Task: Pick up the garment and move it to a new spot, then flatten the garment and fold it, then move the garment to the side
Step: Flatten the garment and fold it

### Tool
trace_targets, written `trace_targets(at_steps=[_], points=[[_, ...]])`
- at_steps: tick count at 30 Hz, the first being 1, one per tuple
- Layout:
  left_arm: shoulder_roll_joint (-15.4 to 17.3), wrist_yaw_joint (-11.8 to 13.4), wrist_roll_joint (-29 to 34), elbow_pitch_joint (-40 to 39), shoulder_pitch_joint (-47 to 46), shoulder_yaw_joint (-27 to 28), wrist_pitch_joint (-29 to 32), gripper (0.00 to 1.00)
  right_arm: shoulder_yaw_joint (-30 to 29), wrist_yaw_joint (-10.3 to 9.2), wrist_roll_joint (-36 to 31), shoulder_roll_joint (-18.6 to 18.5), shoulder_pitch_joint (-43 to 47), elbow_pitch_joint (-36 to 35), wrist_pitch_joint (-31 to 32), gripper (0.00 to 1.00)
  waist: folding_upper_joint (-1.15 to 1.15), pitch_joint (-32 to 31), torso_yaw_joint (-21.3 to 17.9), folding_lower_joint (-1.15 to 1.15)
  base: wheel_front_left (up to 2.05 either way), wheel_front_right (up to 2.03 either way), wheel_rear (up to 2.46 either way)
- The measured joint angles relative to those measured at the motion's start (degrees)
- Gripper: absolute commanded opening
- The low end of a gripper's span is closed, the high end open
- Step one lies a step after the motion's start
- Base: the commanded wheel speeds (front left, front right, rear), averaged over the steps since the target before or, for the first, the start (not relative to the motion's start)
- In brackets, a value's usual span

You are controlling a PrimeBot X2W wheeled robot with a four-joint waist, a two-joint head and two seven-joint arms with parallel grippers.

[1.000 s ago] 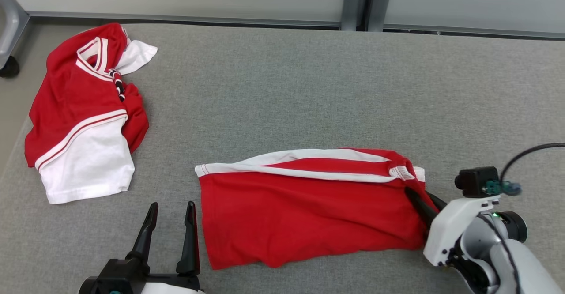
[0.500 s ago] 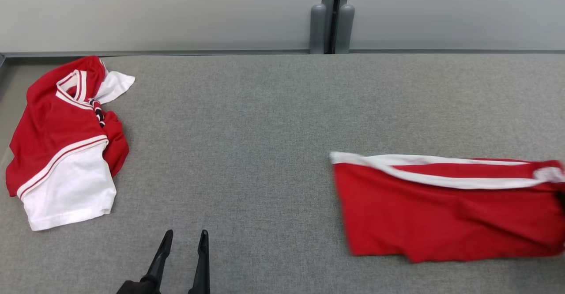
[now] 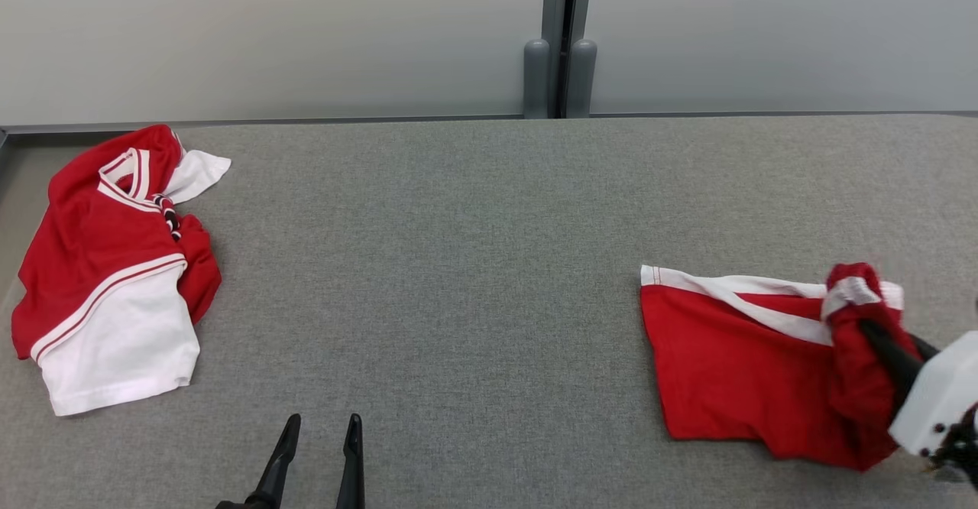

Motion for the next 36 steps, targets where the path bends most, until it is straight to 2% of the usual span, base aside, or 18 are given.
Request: trace_targets(at_steps=[4,6,11,18,27,29,30,31,32,36], points=[[-0.01,0.33,-0.02,-0.05,0.02,-0.37,0.0,1.0,5.31,0.0,-2.87,6.92,-0.16,-1.94,0.55,0.0,0.0,-0.05,0.07,0.0,0.0,0.0,0.0],[0.0,0.37,-0.02,-0.03,0.03,-0.63,0.0,1.0,7.09,0.0,-4.77,10.21,-1.27,-0.48,0.01,0.0,0.0,0.17,0.17,0.0,0.0,0.0,0.0],[-0.01,0.32,-0.02,0.4,-0.41,-1.49,0.0,1.0,8.57,0.0,-9.68,15.59,-5.36,6.49,-3.82,0.0,0.0,0.88,1.47,0.0,0.0,0.0,0.0],[0.01,0.38,-0.26,1.05,-0.66,-1.93,0.0,1.0,9.76,0.0,-12.7,17.9,-9.01,14.58,-8.4,0.0,0.0,1.55,3.48,0.0,0.0,0.0,0.0],[0.0,0.74,-1.09,1.9,-0.79,-3.13,0.0,1.0,11.33,0.0,-13.5,18.68,-12.33,21.29,-12.46,0.0,0.0,1.66,4.72,0.0,0.0,0.0,0.0],[0.0,0.83,-1.3,2.04,-1.07,-3.34,0.0,1.0,11.98,0.0,-13.27,18.82,-12.94,22.51,-13.45,0.11,0.0,1.58,4.88,0.0,0.0,0.0,0.0],[0.0,0.83,-1.36,2.14,-1.16,-3.39,0.0,1.0,12.73,0.0,-12.59,18.81,-13.18,22.88,-13.82,0.24,0.0,1.5,4.92,0.0,0.0,0.0,0.0],[0.0,0.83,-1.4,2.27,-1.18,-3.44,0.0,1.0,13.73,0.0,-11.7,18.8,-13.34,23.09,-14.32,0.44,0.0,1.4,4.95,0.0,0.0,0.0,0.0],[-0.01,0.83,-1.4,2.41,-1.18,-3.46,0.0,1.0,14.45,0.0,-11.01,18.85,-13.44,23.26,-15.07,1.0,0.0,1.28,4.94,0.0,0.0,0.0,0.0],[-0.01,0.82,-1.37,3.01,-0.96,-3.24,0.0,1.0,16.71,0.0,-9.5,18.94,-13.54,23.27,-17.85,1.0,0.0,0.32,4.74,0.0,0.0,0.0,0.0]])
